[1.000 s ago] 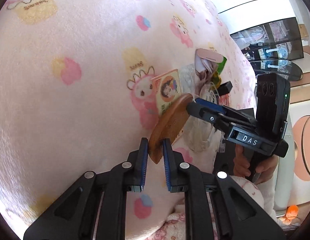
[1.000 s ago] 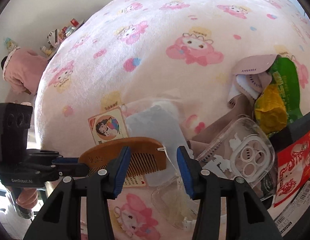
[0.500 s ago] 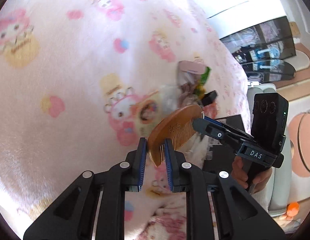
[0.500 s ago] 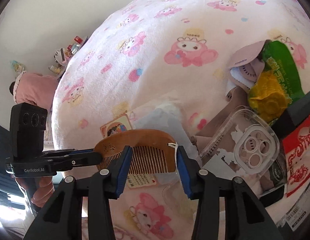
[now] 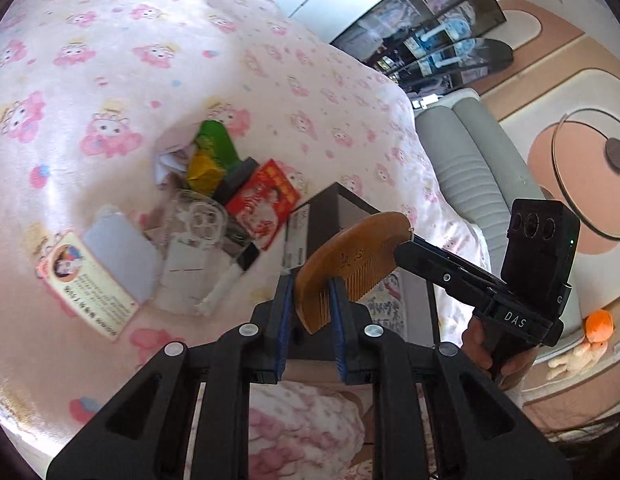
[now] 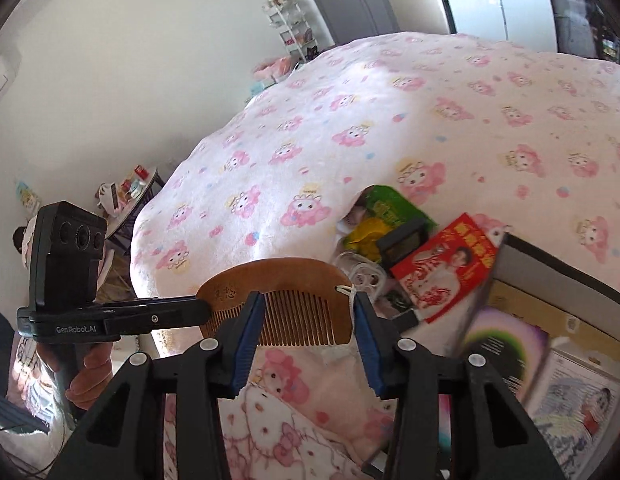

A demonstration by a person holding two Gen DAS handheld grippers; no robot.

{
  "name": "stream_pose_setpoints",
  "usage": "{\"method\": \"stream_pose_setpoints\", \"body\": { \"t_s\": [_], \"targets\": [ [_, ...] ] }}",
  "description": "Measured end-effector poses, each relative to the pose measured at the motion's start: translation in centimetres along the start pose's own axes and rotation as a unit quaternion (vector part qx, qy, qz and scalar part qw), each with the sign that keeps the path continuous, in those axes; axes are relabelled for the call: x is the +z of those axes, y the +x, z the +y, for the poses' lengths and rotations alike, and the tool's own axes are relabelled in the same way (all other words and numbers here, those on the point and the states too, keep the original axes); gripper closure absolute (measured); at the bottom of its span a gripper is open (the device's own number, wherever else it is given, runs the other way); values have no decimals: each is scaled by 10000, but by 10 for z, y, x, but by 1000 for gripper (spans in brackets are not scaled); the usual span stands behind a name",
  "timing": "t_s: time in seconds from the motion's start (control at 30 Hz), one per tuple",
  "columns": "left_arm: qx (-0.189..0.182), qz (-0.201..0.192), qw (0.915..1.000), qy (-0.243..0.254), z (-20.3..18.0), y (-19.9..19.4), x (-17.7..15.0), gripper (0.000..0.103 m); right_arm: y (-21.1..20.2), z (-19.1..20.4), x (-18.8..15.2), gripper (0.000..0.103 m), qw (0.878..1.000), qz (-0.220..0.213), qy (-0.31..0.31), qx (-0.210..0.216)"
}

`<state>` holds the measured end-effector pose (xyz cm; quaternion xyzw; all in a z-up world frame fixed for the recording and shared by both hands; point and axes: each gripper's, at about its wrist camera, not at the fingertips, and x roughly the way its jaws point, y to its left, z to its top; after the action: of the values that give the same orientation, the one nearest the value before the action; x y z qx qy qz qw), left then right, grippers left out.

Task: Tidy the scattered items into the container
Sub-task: 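Lift the wooden comb and carry it over the black box, then lower the wooden comb onto the bead-art pack and open the left tool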

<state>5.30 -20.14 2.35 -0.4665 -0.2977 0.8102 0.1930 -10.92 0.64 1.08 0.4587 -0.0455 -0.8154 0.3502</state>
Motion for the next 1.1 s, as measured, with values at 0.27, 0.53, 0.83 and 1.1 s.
{"method": "stream_pose_setpoints", "body": {
  "t_s": [0.27, 0.53, 0.83, 1.1],
  "targets": [
    [-362, 905, 9938, 531, -106, 114, 6, 86, -86, -94, -46, 62, 9942, -417, 709, -692],
    [-294, 1718, 9796, 1003, -172, 237, 22, 85, -118, -197, -80, 62, 9793, -541, 1464, -1292],
    [-229, 2057, 9739, 931, -157, 289, 26, 83, -107, -251, -102, 62, 9652, -461, 2108, -1476],
    [139, 2007, 9728, 1147, -149, 292, 13, 82, -89, -255, -114, 62, 9610, -118, 2354, -1444]
  ]
}}
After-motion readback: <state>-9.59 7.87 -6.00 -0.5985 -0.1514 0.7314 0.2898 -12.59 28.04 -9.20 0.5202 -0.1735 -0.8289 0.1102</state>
